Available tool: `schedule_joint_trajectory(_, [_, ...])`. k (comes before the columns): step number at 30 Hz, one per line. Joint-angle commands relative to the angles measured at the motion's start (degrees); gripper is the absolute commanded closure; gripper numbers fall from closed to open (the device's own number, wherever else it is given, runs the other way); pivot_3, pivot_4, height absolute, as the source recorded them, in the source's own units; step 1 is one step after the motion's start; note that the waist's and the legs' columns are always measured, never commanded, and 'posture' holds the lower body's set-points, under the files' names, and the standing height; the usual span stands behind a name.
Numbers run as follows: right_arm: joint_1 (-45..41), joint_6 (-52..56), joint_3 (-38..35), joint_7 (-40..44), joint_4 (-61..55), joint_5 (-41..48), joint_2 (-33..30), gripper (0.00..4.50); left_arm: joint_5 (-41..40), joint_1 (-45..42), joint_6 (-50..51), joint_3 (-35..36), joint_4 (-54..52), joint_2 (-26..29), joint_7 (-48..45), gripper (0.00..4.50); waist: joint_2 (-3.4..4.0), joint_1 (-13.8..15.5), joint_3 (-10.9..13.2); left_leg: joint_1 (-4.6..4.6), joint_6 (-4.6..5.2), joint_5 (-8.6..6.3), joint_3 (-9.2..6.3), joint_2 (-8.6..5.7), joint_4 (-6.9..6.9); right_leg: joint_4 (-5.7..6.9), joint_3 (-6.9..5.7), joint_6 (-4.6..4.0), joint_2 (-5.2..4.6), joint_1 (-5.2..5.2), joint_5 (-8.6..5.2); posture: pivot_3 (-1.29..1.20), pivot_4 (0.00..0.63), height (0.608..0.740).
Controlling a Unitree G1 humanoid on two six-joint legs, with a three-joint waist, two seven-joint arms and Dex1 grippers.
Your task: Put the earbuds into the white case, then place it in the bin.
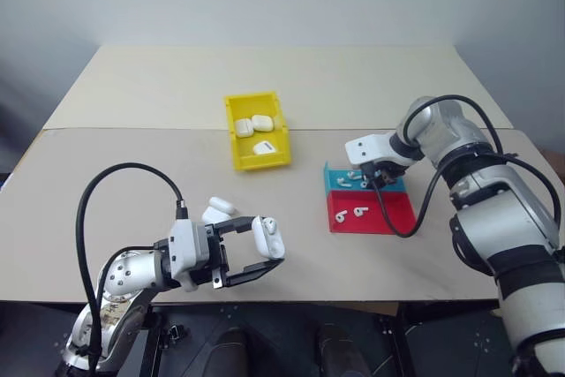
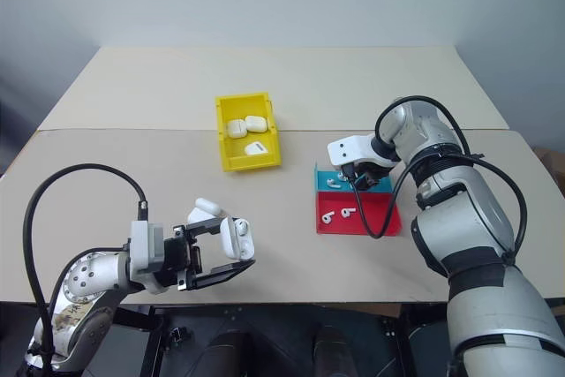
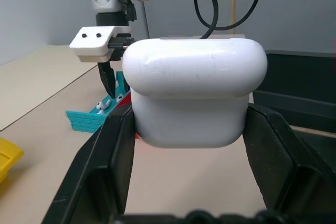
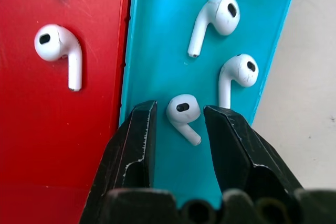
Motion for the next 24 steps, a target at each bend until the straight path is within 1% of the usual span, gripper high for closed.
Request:
schedule_joint_trajectory(1, [-1.12,-0.98,-1.22,-0.43,0.45,-0.18,0.42,2.63,-0.64,0.33,-0.1,0.62,-2.66,0.2,0.83,1.73,0.0,-0.01,0.0,0.0,0.0,0.0,0.0,0.0,0.0,0.0,0.0,0.0,0.0,0.0,0.0,0.0,0.15,0.74])
schedule_joint_trajectory(15, [-1.22,-1.69,-1.07,-2.3,1.65,-1.18,0.0,2.63,0.37,-1.54,-0.72,-1.13,-1.41,-0.33,1.27,1.73,0.0,-0.02,0.0,0.01,0.0,0.0,0.0,0.0,0.0,0.01,0.0,0.0,0.0,0.01,0.0,0.0,0.15,0.74])
schedule_joint_trajectory(24, [-1.43,-2.11,-1.15,-1.68,1.91,-1.64,0.02,2.63,0.8,-2.38,-0.69,-1.98,-1.09,-0.85,1.61,1.73,0.0,-0.01,0.0,0.03,0.0,0.0,0.0,0.0,0.0,0.01,0.0,0.0,0.0,0.02,0.0,0.0,0.15,0.74])
